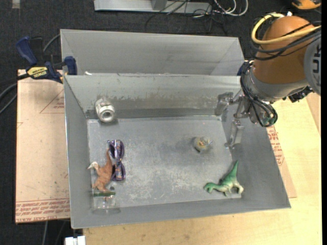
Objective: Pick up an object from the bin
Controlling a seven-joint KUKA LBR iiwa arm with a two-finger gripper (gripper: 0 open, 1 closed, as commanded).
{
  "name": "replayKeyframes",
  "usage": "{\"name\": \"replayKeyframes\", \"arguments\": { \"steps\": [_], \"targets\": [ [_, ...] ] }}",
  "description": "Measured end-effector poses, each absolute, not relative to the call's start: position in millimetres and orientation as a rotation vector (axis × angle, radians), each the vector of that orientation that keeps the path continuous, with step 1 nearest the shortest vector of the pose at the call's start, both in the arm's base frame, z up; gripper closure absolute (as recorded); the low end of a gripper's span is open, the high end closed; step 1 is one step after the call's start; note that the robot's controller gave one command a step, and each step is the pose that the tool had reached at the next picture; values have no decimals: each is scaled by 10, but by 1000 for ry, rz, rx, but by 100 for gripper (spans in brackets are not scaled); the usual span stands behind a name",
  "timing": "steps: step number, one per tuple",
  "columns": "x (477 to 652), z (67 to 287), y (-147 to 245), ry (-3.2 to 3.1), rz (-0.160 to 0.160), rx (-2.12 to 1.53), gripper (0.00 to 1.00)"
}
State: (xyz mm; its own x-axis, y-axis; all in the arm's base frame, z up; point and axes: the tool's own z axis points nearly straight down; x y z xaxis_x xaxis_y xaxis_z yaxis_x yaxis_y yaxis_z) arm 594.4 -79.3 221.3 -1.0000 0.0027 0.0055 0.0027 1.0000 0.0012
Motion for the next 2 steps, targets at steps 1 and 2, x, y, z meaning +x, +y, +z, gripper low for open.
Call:
{"name": "replayKeyframes", "arguments": {
  "steps": [1, 2],
  "targets": [
    [5959, 2262, -787, -3144, 0, 0, 0],
    [5405, 1151, -926, -3119, -2, 378, 0]
  ]
}}
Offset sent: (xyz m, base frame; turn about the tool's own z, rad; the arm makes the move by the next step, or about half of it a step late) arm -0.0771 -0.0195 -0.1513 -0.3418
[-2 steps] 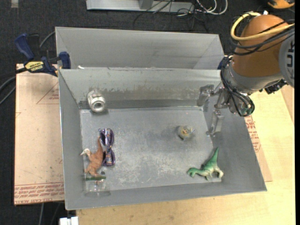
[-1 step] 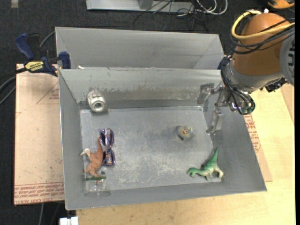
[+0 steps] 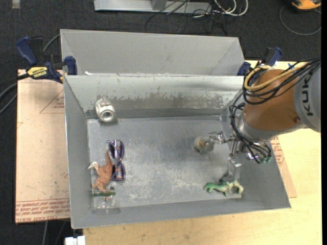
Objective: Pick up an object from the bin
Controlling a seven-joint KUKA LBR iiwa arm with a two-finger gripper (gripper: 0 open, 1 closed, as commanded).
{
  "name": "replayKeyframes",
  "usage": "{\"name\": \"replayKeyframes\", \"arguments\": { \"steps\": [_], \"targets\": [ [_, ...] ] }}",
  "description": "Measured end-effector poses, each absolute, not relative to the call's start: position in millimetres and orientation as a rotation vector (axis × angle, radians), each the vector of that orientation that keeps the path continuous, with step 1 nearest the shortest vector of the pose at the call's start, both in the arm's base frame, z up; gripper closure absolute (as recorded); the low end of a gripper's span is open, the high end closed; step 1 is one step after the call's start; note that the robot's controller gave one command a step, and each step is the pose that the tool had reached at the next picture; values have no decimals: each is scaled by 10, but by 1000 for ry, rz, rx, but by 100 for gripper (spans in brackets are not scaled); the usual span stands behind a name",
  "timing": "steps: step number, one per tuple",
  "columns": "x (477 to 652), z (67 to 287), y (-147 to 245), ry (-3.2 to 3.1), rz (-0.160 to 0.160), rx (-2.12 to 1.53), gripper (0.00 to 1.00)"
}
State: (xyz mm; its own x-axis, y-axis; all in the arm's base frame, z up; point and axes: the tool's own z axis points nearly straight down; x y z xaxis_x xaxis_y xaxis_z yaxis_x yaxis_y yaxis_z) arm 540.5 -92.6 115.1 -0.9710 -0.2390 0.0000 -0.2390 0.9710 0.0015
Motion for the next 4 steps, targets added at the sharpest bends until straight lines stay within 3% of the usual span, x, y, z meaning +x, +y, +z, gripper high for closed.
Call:
{"name": "replayKeyframes", "arguments": {
  "steps": [1, 2, 3, 4],
  "targets": [
    [5058, 1615, -888, -3001, 2, 952, 0],
    [4947, 1276, -989, -2947, -5, 1086, 0],
    [4933, 704, -1179, -2686, -16, 1646, 0],
    [5001, 711, -1277, -2783, -13, 1463, 100]
  ]
}}
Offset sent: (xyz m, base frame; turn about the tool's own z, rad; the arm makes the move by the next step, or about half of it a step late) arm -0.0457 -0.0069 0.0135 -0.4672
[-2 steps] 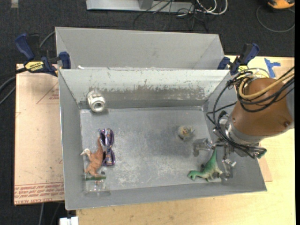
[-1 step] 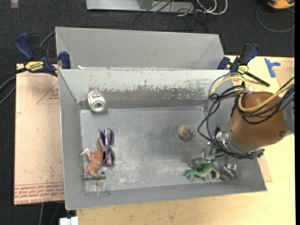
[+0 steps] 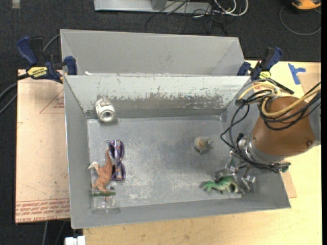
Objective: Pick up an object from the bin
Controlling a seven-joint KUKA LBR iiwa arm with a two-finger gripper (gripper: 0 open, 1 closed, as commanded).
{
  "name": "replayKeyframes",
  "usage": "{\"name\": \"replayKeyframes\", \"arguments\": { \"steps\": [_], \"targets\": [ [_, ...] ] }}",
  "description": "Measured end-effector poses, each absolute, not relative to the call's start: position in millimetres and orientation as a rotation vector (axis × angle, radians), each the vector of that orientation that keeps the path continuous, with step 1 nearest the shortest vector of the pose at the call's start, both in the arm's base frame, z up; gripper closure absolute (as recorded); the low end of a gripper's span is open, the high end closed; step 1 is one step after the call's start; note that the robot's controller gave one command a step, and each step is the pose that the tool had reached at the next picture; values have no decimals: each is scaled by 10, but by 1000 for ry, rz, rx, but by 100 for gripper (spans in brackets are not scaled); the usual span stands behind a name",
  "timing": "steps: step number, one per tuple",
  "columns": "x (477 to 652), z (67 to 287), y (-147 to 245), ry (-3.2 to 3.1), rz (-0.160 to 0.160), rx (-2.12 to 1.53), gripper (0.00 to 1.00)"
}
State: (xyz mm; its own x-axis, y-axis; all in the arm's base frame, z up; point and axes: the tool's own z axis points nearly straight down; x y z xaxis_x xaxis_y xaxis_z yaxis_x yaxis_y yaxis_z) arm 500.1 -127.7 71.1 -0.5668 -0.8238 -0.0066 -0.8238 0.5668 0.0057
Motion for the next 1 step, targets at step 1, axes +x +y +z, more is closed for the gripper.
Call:
{"name": "replayKeyframes", "arguments": {
  "steps": [1],
  "targets": [
    [5001, 711, -1277, 2778, 13, -1461, 100]
  ]
}}
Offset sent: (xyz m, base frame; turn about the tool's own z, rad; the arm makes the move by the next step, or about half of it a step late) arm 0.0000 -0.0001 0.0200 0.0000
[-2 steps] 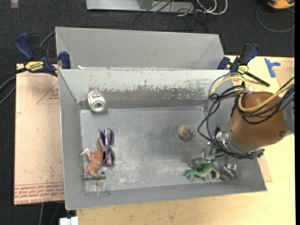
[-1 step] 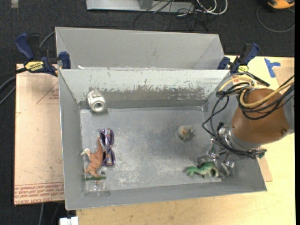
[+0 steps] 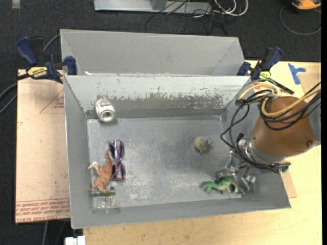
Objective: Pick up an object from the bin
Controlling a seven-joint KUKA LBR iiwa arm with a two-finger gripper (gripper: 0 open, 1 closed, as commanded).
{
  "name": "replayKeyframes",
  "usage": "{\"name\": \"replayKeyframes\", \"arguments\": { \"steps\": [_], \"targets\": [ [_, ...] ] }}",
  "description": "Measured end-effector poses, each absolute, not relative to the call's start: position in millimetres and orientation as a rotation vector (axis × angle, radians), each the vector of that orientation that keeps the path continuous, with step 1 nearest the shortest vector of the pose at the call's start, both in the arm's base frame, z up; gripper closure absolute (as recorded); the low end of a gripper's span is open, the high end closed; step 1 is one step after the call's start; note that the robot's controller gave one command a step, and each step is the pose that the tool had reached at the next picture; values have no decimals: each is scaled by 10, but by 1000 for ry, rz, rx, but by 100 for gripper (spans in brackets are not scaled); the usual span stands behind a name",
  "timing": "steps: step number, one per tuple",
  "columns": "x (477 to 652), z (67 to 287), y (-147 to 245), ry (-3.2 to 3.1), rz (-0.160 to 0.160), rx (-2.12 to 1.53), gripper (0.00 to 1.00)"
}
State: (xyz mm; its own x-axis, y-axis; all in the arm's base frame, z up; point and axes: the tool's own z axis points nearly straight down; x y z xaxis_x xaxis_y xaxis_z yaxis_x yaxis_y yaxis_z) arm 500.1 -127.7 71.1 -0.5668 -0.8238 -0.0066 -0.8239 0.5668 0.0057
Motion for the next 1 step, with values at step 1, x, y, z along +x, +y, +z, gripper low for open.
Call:
{"name": "replayKeyframes", "arguments": {
  "steps": [1],
  "targets": [
    [4998, 736, -1270, 2778, 15, -1462, 100]
  ]
}}
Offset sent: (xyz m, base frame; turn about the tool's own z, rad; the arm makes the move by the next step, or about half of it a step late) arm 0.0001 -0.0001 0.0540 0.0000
